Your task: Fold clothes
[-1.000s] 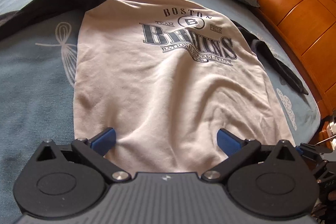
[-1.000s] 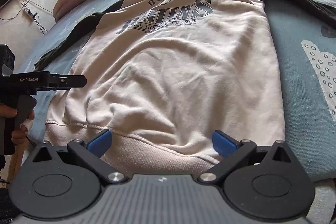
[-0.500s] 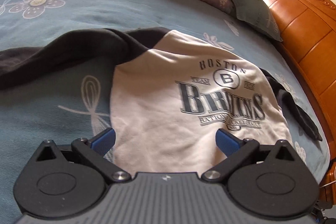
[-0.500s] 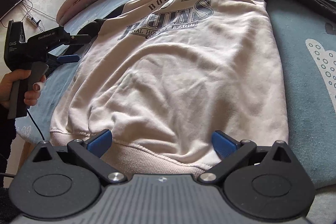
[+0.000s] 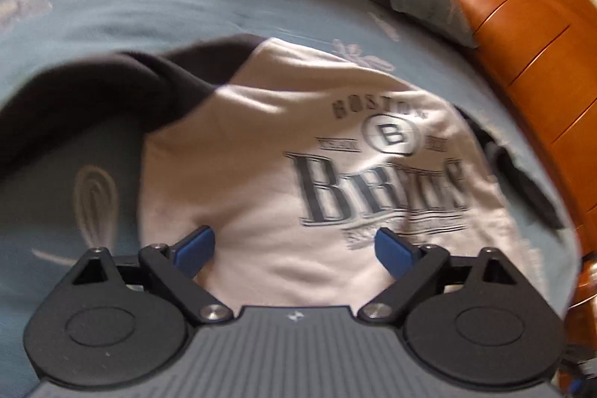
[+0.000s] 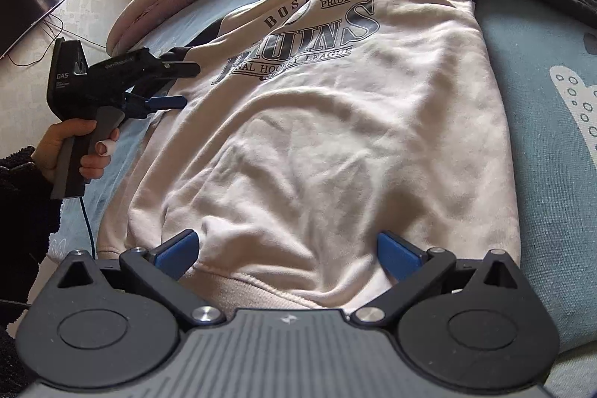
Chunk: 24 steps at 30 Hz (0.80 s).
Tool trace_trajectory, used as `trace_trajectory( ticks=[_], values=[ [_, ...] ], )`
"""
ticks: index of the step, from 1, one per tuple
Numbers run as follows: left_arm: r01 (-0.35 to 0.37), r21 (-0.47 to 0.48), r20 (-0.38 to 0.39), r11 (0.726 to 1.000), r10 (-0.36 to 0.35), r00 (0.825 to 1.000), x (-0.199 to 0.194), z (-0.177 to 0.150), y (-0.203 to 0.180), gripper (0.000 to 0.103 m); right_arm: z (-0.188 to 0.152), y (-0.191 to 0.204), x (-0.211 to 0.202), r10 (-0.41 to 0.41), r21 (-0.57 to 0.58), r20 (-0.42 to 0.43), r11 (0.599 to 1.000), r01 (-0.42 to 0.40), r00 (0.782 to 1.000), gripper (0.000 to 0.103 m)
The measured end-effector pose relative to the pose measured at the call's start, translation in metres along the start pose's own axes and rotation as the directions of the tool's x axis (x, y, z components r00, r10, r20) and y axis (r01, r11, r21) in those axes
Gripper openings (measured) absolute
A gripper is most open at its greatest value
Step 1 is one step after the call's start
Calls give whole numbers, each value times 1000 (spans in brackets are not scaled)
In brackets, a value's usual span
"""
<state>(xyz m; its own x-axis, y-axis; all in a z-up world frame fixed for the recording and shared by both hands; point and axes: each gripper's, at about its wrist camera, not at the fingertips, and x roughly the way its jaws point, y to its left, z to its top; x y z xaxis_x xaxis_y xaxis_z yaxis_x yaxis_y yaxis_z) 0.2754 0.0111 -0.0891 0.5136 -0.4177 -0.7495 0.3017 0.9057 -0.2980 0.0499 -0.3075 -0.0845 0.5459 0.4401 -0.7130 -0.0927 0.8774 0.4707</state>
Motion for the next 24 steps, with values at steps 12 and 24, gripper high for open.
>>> trace_trajectory(
  ticks=[12,24],
  values=[
    [-39,147,-10,988,41,999,-8,4,-26,86,0,1,-1,5,0,3,1000,-5,1000,103],
    [-248,99,55,964,244,968,-76,-26,-23,89,68,99,49,98,-399,-29,911,-102,995,103]
  ],
)
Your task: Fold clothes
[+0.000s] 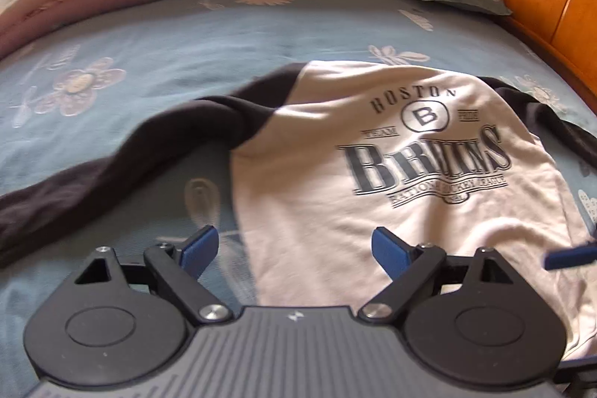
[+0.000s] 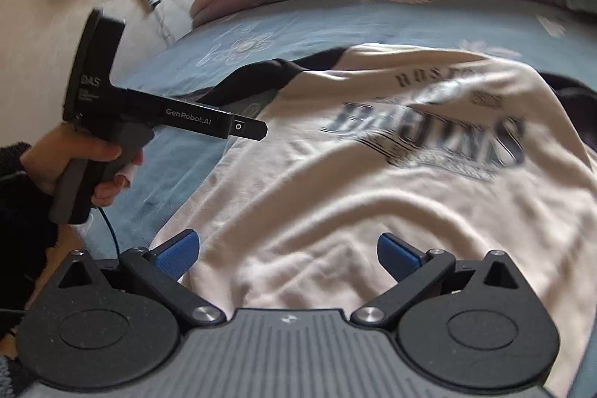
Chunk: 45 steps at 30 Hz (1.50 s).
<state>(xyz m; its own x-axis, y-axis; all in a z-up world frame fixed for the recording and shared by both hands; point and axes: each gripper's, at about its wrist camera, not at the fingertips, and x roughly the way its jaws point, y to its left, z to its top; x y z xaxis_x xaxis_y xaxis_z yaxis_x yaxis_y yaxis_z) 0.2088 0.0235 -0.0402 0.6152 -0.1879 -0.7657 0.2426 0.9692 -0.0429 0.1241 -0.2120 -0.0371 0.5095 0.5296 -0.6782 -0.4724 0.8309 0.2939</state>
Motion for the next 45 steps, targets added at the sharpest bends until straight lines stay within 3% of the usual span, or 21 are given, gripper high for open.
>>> trace_trajectory(
  ticks=[4,7,15,19,22,26,29,33,38,41,45],
  values=[
    [20,-84,9,996,-20,1000,-19,-12,15,92,12,6,48,1,-38,-89,999,-4,996,103],
    [38,-88,6,995,-38,999,-20,-17,13,92,7,4,71,-3,-29,-152,1000,-1,988,103],
    [122,-89,-5,989,-123,992,-10,-21,-6,92,-48,-1,12,-116,-17,-186,993,115,976,103],
    [226,-80,-20,971,-228,973,-4,-26,-27,92,-59,-10,-1,-110,92,-171,988,127,979,103],
    [273,-73,-43,959,-276,960,3,-33,-39,93,-65,-8,-3,-135,90,-178,984,153,975,103],
    [158,-87,-132,984,-168,977,25,-45,-40,91,-78,-7,-16,-168,82,-181,979,185,969,103],
    [146,-122,-116,982,-160,980,20,-46,-37,93,-84,-12,-25,-161,135,-160,974,183,974,103],
    [195,-100,-88,976,-203,975,3,-41,-41,93,-86,-10,-25,-175,139,-149,971,196,973,103],
    [285,-75,-141,956,-293,946,-8,-55,-49,94,-87,-2,-21,-211,93,-156,970,227,965,103],
    [225,-78,-204,971,-237,950,-4,-73,-43,93,-88,-5,-23,-203,115,-139,969,219,969,103],
    [218,-109,-176,970,-235,956,-22,-78,-30,94,-91,-10,-27,-184,157,-112,967,200,977,103]
  ],
)
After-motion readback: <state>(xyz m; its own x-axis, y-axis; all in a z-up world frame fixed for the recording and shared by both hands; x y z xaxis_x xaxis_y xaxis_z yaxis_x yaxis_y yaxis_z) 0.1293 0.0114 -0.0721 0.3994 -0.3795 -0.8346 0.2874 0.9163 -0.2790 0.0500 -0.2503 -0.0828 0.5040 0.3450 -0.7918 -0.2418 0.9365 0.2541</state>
